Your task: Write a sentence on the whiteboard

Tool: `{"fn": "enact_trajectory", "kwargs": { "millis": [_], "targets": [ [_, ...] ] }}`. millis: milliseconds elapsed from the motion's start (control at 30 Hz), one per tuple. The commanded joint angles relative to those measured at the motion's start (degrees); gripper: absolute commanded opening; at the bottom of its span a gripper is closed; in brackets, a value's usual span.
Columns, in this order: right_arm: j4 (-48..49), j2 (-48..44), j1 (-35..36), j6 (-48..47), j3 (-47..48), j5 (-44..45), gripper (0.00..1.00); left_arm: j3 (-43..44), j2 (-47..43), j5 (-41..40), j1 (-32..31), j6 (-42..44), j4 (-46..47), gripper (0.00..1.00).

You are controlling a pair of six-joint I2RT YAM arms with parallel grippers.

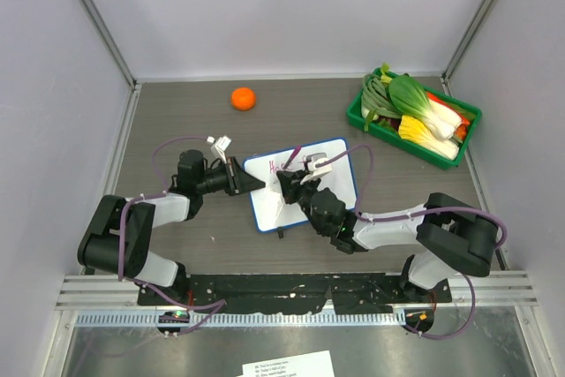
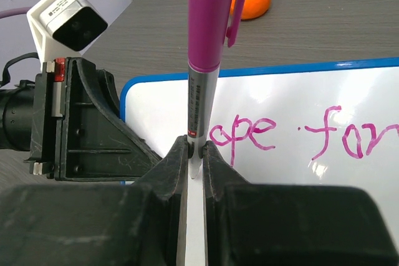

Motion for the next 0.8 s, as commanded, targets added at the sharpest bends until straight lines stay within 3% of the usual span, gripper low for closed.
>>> {"fn": "enact_trajectory", "kwargs": {
  "millis": [0,767],
  "targets": [
    [3.4,0.9,0.3,-0.4,2.1,2.6,0.01,-2.0,2.0,-9.8,1.9,3.8,-7.3,0.00],
    [-2.2,-0.3,0.3,3.2,0.1,1.2,0.01,-1.8,2.1,-9.6,1.6,3.9,-7.2,0.00]
  ]
}}
